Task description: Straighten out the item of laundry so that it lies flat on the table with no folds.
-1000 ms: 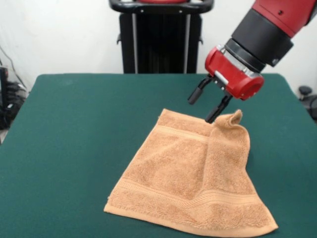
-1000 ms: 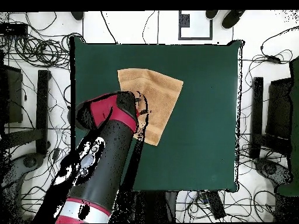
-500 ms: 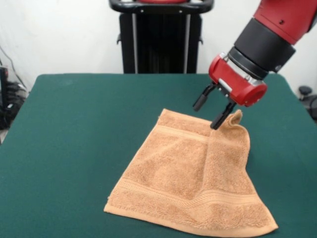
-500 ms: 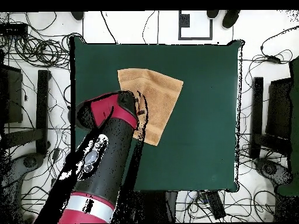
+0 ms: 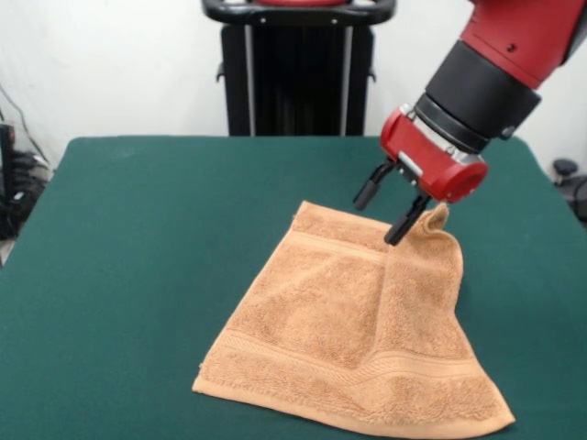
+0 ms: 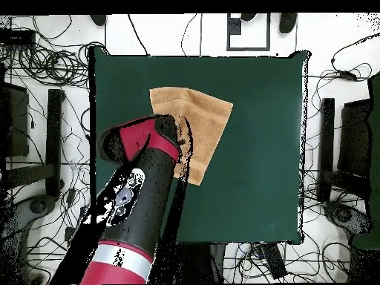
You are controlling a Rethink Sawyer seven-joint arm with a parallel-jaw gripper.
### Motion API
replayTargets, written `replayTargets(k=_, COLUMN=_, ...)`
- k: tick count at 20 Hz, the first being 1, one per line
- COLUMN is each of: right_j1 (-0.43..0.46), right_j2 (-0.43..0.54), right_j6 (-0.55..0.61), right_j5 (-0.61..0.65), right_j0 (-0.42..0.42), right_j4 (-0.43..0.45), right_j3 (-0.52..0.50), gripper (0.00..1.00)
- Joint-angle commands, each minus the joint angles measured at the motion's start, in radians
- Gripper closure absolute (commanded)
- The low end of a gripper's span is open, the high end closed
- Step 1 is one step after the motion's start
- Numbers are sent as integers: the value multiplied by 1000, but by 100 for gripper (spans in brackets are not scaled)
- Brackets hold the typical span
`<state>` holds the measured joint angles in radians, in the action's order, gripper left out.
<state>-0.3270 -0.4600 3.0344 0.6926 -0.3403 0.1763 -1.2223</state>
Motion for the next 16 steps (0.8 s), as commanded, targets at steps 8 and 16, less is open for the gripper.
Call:
replayTargets(k=8, right_j1=39, right_j2=203, right_j6=-117, right_j5=-60, right_j0=24, right_j4=26, right_j3=-48, gripper=0)
replayTargets(k=16, right_j1=34, right_j2=217, right_j6=-104, right_j5=-13, right_j0=24, right_j4=10, right_j3=-23, gripper=0)
